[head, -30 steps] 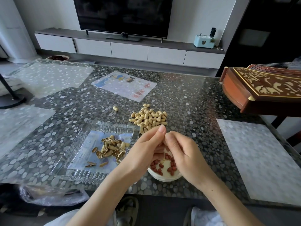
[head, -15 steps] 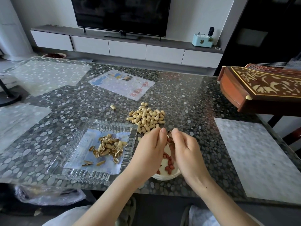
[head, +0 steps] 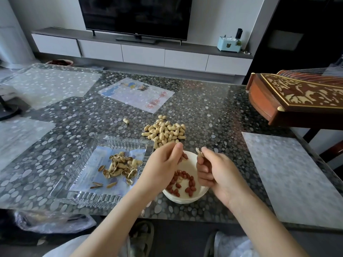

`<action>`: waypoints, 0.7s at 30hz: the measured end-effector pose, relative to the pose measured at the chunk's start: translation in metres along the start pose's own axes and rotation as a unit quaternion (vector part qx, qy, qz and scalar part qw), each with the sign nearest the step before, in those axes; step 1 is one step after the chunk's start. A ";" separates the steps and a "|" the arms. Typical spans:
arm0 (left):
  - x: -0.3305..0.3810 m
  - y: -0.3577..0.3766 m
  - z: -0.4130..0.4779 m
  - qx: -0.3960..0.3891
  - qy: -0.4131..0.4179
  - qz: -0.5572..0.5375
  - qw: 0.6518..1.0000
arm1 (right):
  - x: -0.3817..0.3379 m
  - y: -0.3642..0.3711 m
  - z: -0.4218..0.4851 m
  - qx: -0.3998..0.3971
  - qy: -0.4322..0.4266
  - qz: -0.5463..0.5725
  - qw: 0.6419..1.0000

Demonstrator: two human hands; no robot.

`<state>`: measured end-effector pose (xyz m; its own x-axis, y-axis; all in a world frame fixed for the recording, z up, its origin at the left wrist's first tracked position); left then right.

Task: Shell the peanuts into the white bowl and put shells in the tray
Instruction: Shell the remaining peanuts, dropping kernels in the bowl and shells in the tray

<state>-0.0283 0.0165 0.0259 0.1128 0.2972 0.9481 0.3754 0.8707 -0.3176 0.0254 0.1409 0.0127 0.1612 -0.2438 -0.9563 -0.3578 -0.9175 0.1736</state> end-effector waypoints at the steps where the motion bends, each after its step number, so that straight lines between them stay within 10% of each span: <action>1: 0.001 -0.002 0.000 0.017 0.018 0.064 0.998 | -0.003 -0.005 0.001 0.011 -0.024 -0.049 0.998; 7: -0.001 -0.004 0.005 0.083 0.064 0.319 0.942 | -0.015 -0.023 0.004 0.064 -0.107 -0.198 0.972; 21: -0.039 -0.087 0.018 0.127 -0.102 0.270 0.949 | -0.020 0.027 0.010 -0.076 -0.160 -0.166 0.970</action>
<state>-0.0818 -0.0641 0.0162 0.0351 0.7745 0.6316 0.0761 0.6280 -0.7744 0.0033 0.1244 0.0343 -0.0582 0.1617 -0.9851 -0.1909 -0.9704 -0.1481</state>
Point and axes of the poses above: each hand's wrist, its own z-axis towards the middle knuckle, its own y-axis out of the palm, x = y × z, the point moved 5 cm from there along z, towards the middle knuckle, and after that the axes turned 8 degrees about -y, right-handed, at the moved point
